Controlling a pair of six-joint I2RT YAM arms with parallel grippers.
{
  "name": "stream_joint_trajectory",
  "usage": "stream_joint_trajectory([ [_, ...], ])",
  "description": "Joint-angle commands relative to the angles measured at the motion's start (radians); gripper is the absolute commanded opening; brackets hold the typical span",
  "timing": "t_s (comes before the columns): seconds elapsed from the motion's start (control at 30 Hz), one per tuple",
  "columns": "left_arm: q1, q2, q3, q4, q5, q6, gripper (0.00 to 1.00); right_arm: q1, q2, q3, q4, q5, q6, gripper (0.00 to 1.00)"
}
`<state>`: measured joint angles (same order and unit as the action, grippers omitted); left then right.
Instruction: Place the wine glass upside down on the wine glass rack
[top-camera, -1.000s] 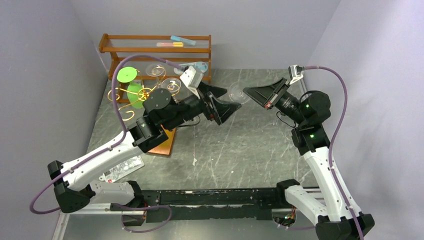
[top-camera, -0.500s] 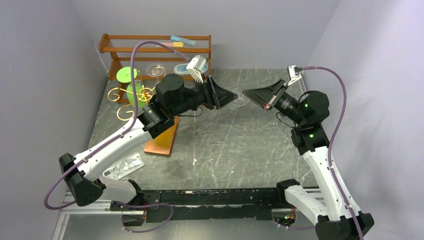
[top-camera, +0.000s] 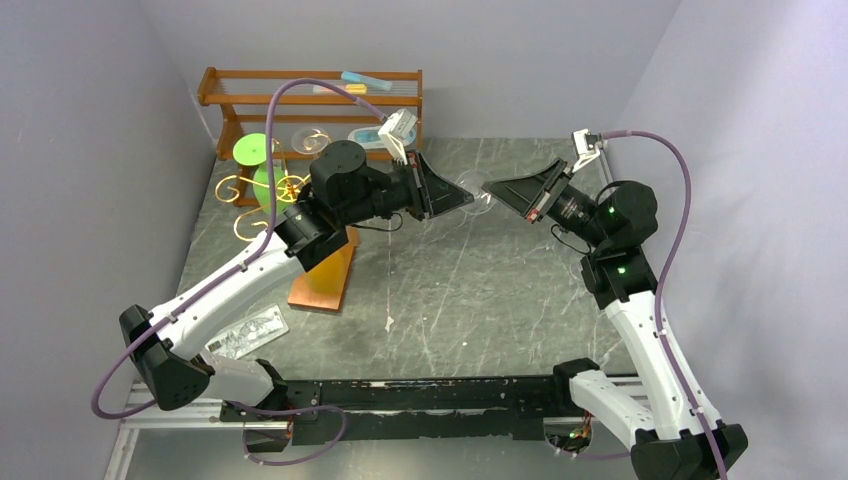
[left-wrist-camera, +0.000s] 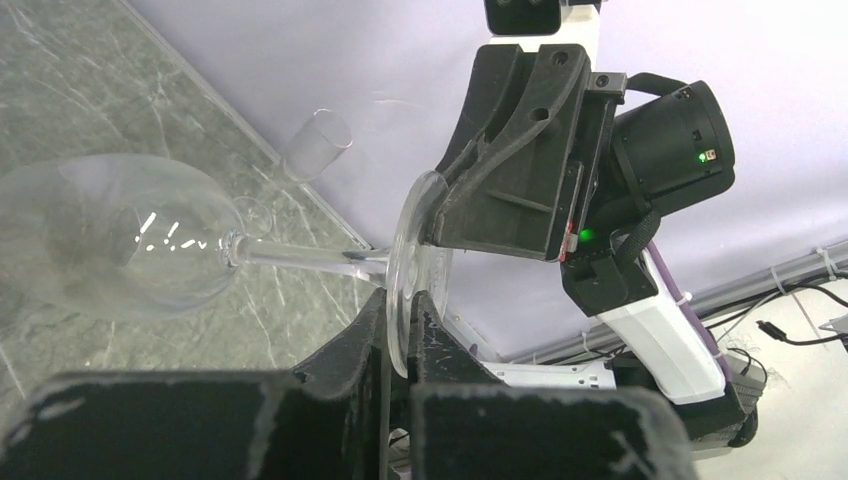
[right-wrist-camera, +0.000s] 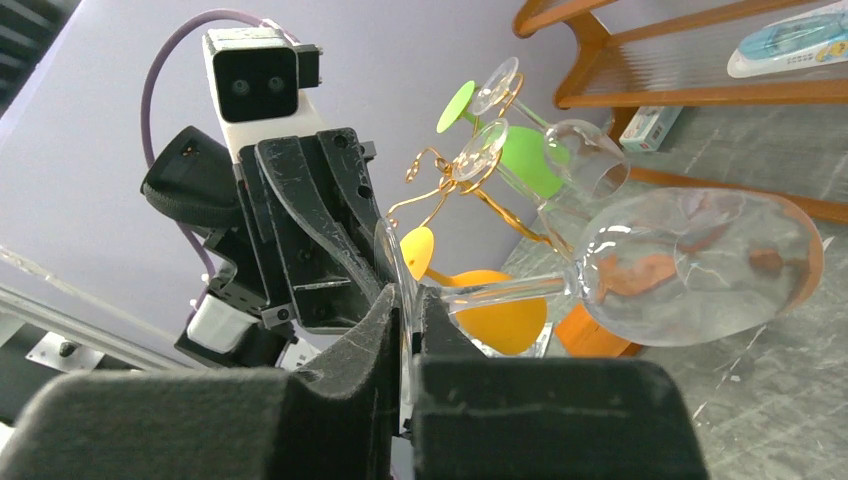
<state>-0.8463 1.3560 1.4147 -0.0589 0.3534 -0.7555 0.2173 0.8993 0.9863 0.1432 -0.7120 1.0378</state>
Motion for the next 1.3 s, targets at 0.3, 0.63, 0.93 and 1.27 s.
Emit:
stream_joint_trajectory([
  [0.3,0.047,-0.071,0.042,0.01,0.1,0.002,0.05,0.001,-0.066,0.019,-0.046,0.099,-0.028,0.81],
  [0.63,0.159,-0.113,0.276,-0.201,-0.195,0.202,0.05,0.001,-0.113,0.005,-0.091,0.181,-0.043,0.86],
  [0.93,0.209,-0.139,0.394,-0.267,-0.736,0.423,0.05,0.001,-0.111,-0.013,-0.091,0.178,-0.038,0.85],
  [1.27,0.325,-0.123,0.381,-0.275,-1.114,0.582,0.05,0.001,-0.096,-0.036,-0.085,0.163,-0.034,0.84],
])
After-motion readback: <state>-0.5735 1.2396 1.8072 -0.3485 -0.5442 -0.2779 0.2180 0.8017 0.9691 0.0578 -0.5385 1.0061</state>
